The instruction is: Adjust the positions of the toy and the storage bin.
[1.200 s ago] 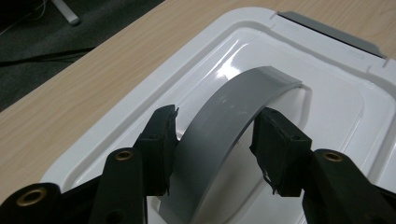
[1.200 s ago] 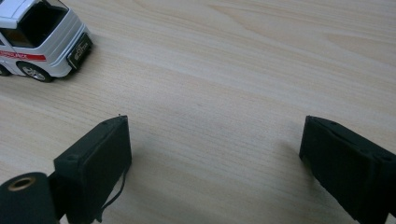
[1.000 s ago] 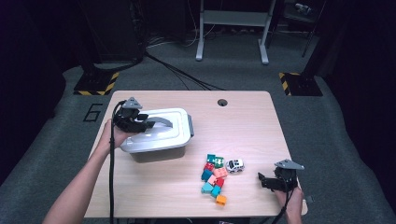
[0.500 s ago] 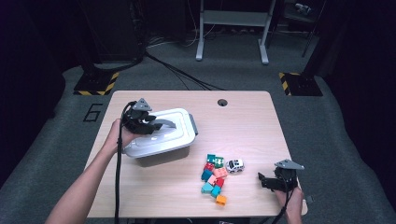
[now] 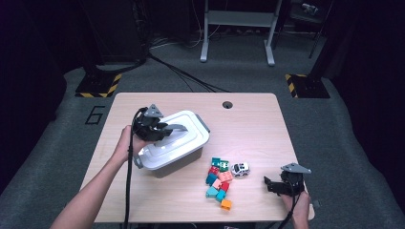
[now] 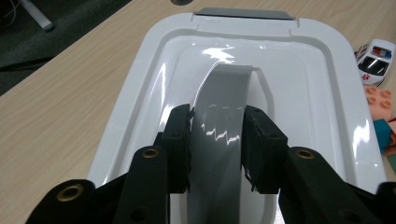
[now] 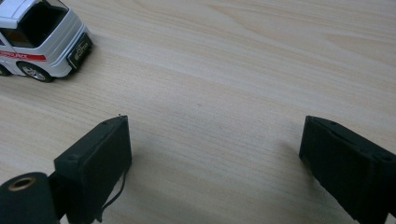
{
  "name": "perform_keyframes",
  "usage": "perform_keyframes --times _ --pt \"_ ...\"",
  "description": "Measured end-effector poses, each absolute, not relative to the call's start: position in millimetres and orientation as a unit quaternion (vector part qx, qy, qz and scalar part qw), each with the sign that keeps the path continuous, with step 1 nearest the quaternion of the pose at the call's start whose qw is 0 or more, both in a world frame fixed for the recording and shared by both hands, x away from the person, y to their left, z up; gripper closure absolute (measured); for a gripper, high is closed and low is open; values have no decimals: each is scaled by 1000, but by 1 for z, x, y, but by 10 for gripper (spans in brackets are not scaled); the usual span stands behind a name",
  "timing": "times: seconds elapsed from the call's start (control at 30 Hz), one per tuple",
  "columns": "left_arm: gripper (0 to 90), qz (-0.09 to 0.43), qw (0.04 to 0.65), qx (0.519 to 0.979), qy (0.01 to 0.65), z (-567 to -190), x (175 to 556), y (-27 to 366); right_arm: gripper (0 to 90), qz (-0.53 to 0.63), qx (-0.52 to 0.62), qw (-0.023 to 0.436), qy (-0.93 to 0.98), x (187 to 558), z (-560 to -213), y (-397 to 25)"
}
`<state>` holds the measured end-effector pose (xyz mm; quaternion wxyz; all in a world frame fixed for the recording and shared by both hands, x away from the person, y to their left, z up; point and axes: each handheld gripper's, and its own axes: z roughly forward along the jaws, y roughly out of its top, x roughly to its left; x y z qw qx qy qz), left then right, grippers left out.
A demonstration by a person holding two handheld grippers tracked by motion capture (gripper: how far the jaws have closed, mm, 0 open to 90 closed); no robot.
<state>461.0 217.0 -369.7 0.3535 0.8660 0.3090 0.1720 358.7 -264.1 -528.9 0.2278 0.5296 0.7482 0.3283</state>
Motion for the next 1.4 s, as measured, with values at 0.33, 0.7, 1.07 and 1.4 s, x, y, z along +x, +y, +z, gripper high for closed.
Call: perform_keyframes --times 0.33,0.7,1.07,1.4 --pt "659 183 349 848 355 -370 457 190 86 328 530 228 748 359 -529 -264" --pt "663 189 344 830 397 -370 459 166 86 328 530 228 748 359 -529 -264" --pt "668 198 342 817 420 -370 464 141 86 328 529 228 748 359 -529 -264" --pt "670 205 341 820 412 -370 464 140 86 329 528 229 749 359 -529 -264"
